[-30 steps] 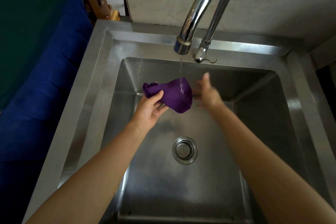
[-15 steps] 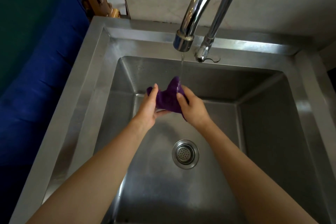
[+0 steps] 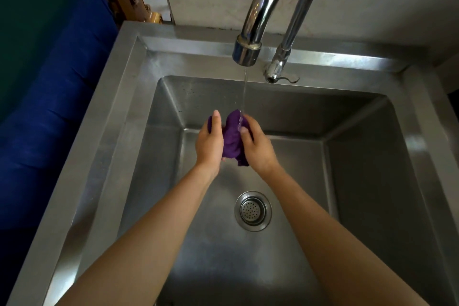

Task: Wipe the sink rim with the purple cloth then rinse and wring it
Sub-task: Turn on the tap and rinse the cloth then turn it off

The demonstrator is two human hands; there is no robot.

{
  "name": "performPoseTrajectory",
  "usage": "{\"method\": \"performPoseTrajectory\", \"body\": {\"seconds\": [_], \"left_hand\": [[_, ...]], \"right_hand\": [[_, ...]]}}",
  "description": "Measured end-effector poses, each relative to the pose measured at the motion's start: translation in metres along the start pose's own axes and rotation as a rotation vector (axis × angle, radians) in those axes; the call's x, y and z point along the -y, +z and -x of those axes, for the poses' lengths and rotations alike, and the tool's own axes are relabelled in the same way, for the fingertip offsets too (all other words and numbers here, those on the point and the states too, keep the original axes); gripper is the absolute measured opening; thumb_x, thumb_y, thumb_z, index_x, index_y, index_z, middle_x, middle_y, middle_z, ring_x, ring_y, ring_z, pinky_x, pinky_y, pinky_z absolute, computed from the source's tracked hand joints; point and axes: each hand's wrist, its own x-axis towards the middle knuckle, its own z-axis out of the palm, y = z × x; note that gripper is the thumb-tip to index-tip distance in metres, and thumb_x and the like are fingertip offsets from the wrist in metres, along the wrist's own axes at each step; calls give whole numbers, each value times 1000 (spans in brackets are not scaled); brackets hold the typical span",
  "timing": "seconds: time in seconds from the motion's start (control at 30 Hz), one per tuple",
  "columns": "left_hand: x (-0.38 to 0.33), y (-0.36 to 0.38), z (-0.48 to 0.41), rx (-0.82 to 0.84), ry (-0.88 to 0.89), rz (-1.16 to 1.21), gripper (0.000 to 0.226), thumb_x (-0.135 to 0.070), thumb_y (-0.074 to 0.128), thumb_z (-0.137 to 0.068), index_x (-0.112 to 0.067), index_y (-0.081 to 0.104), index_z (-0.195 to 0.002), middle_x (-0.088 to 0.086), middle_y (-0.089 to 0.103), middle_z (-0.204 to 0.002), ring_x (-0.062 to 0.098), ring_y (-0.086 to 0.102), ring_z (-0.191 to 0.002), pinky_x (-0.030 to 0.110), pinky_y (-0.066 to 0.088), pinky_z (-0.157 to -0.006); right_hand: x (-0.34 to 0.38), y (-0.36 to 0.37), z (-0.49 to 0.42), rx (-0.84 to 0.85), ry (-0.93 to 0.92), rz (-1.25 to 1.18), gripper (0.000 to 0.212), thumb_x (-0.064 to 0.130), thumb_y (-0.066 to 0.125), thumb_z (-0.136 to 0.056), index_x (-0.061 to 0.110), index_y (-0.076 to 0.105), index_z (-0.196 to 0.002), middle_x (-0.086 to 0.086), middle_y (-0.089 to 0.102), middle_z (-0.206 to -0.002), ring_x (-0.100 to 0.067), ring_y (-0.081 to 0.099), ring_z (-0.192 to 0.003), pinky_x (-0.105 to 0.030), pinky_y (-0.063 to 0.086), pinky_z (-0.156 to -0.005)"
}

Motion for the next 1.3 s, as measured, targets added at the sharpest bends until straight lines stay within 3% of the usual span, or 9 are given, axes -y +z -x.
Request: {"method": "performPoseTrajectory", "body": {"seconds": [0.1,0.23,0.47,0.63,0.73,0.83,0.9,1.13,1.3], "left_hand": [[7,4,-5,-16,-115,12,53,-61,37,-87,-20,63,-64,5,66,-77,27,64,-81,36,51,-75],[4,11,1,41,-233,78,53,-56,38,-88,-18,63,-60,3,61,-61,22,59,-54,27,45,-48],[6,2,11,205,-47,70,22,-36,48,-93,-17,54,-84,4,60,-70,9,56,-46,17,38,-35],[15,-12,-8,245,-91,161,16,-21,53,-92,-8,55,-99,6,64,-84,15,62,-69,23,50,-50],[20,-16,-16,153,-40,-14,17,-29,58,-88,-12,61,-90,-1,64,-77,11,61,-69,22,51,-64],[21,-19,-17,136,41,-137,19,-31,61,-86,-13,64,-89,-7,63,-76,5,58,-71,3,44,-58],[19,-19,-18,143,52,-157,20,-34,63,-84,-14,65,-85,-6,65,-75,7,60,-71,6,46,-58],[15,-10,-18,201,-141,173,34,-32,54,-90,-4,58,-110,10,68,-93,18,67,-76,27,59,-64],[8,-1,-14,364,-303,418,56,-49,63,-76,-10,49,-115,9,63,-95,18,66,-86,28,57,-75]], "right_hand": [[16,13,6,-8,-82,53,22,34,51,-91,13,53,-99,-13,62,-99,-25,58,-89,-36,46,-79],[30,12,-14,-126,100,54,31,37,43,-94,15,43,-72,-15,61,-80,-32,58,-81,-35,42,-70],[7,-1,-30,-164,384,-202,44,38,38,-97,2,63,-101,-19,67,-100,-34,62,-97,-41,48,-91],[-14,-19,-23,27,496,-366,22,31,50,-93,12,60,-99,-7,63,-86,-22,60,-80,-41,53,-79],[-20,-28,-24,-72,429,-393,14,18,55,-91,9,65,-89,-2,59,-74,-15,55,-70,-31,49,-70],[-26,-36,-23,-138,281,-177,23,18,52,-92,2,66,-83,-4,55,-70,-14,48,-66,-26,40,-60],[-28,-38,-22,-143,178,-40,27,21,49,-94,10,58,-71,1,50,-62,-15,45,-63,-30,36,-60],[-19,-36,-17,-89,11,-70,23,13,49,-94,6,60,-112,-1,62,-100,-15,57,-94,-26,44,-82],[-17,-10,-3,219,-254,232,44,1,43,-83,5,58,-124,-16,65,-115,-30,52,-104,-30,37,-98]]}}
